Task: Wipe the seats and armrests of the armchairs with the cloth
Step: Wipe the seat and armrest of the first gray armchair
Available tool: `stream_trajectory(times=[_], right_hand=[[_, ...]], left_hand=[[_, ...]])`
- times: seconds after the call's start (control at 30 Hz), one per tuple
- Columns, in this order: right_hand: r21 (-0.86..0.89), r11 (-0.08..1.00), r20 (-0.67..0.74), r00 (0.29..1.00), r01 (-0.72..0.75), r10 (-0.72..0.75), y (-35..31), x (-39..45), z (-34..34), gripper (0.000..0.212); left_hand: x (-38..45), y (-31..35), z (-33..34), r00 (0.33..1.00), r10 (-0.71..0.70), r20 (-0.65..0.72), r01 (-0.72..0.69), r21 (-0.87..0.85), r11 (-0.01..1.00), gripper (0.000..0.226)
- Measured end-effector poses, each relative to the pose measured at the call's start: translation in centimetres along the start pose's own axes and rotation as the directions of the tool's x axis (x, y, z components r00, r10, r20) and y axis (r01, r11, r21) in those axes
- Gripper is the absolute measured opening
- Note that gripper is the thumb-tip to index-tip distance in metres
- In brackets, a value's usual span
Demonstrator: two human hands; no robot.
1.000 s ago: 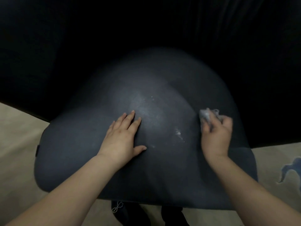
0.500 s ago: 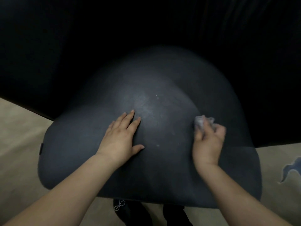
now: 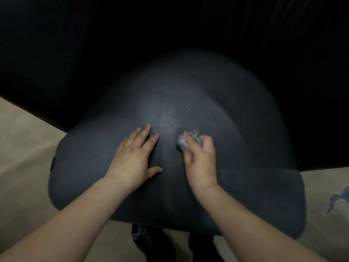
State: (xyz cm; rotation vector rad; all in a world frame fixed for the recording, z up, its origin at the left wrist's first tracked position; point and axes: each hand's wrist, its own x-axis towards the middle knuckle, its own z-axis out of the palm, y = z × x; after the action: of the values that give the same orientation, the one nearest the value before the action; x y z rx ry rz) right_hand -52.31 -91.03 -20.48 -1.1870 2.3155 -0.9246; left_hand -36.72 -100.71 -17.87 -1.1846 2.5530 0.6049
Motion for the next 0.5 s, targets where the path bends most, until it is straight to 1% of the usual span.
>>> stream_trajectory(times=[0.07,0.1,0.17,0.23,0.3,0.37,0.43,0.47,0.5], right_hand=[[0.042,0.999,-0.014,0.999,0.035,-0.035,0.1,0.5,0.1,0.043],[0.05,0.999,-0.055,0.998,0.008,-0.005,0.8,0.9,-0.6,0.04],[0.002,0.996,-0.168,0.982,-0.085,0.084,2.5,1.6,-2.4,0.035],[-0.04,0.994,-0.196,0.976,-0.101,0.091,2.9,0.9,-2.7,0.035],[0.008,0.997,-0.161,0.984,-0.077,0.077,1.5,-0.3,-1.2,0.032],[-0.023,0.999,-0.071,0.997,0.031,-0.032,-0.4,-1.6,1.0,0.039],[-0.054,0.987,0.039,0.988,0.153,-0.151,-0.9,-2.1,1.4,0.047],[-0.074,0.976,0.062,0.978,0.203,-0.199,-0.5,-1.6,1.0,0.05],[-0.088,0.972,0.065,0.975,0.216,-0.21,0.3,-0.8,0.2,0.05]], left_hand=[[0.0,-0.1,0.0,1.0,-0.009,-0.015,0.009,-0.013,1.0,0.1],[-0.1,-0.2,0.0,1.0,-0.013,-0.013,0.013,-0.019,1.0,0.1],[-0.4,-0.6,0.1,1.0,-0.018,-0.012,0.017,-0.019,1.0,0.1],[-0.6,-0.9,0.2,1.0,-0.013,-0.02,0.013,-0.015,1.0,0.1],[-0.6,-1.0,0.3,1.0,-0.008,-0.029,0.007,-0.014,1.0,0.1],[-0.5,-1.0,0.3,1.0,-0.012,-0.029,0.011,-0.022,1.0,0.101],[-0.5,-0.9,0.4,0.999,-0.016,-0.032,0.015,-0.028,1.0,0.101],[-0.5,-0.9,0.5,0.999,-0.019,-0.034,0.018,-0.03,0.999,0.101],[-0.6,-0.9,0.5,0.999,-0.022,-0.034,0.021,-0.031,0.999,0.101]])
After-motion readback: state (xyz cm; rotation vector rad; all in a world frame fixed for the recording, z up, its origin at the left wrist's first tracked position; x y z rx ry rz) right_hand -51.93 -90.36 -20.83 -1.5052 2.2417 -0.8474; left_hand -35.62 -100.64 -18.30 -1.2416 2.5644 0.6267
